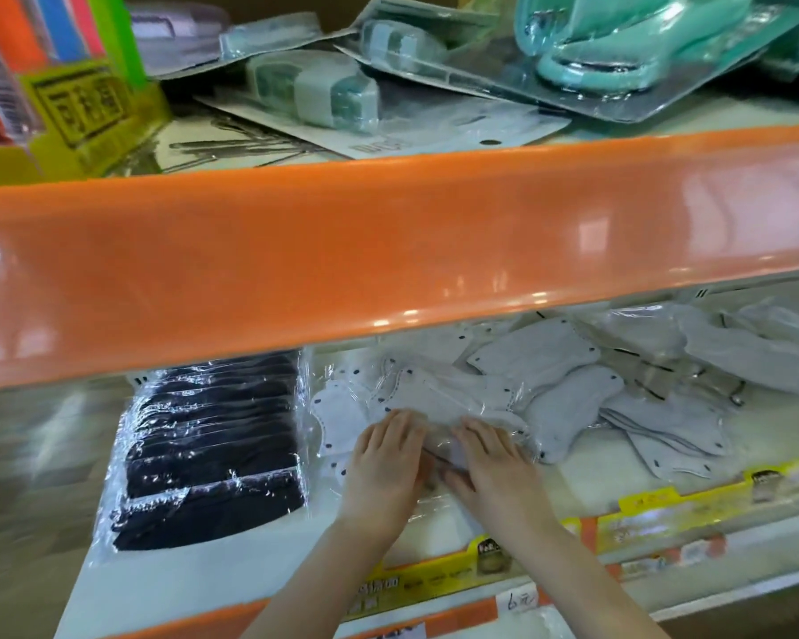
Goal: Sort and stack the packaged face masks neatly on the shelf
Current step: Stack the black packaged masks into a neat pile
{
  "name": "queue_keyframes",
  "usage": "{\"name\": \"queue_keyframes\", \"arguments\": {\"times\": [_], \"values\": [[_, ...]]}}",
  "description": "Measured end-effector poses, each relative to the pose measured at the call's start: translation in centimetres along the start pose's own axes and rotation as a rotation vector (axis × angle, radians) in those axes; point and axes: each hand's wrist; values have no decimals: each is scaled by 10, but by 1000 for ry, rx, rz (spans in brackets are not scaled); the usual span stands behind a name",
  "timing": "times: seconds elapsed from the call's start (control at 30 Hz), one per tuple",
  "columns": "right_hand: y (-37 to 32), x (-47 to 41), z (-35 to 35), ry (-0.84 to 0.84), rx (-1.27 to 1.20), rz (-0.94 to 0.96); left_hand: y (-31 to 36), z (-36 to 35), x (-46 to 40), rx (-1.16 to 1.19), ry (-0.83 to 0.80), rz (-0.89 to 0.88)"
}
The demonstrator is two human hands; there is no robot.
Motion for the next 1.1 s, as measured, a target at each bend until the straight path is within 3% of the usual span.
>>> {"name": "queue_keyframes", "arguments": {"times": [0.2, 0.4, 0.63, 0.73, 0.83, 0.93, 1.1], "values": [[0, 4, -6, 118, -24, 1, 2, -4, 2, -40, 89, -49], [1, 5, 1, 99, -44, 10, 15, -1, 6, -45, 187, -138], [-8, -7, 52, 87, -133, 100, 23, 25, 0, 21, 216, 2], [-7, -14, 76, 140, -174, 144, 24, 46, 1, 207, 236, 190], [-6, -19, 97, 201, -463, 46, 25, 62, 5, 610, 232, 510], [-12, -24, 102, 181, -777, -92, 26, 73, 10, 875, 243, 624], [-26, -27, 80, 96, -1078, -284, 26, 77, 21, 1289, 336, 801]]}}
Point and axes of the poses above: each hand's wrist, its own x-axis away from the middle knuckle, its own z-axis out of the back of the hand, y = z × x, and after that the axes turned 3 degrees about y, right-handed
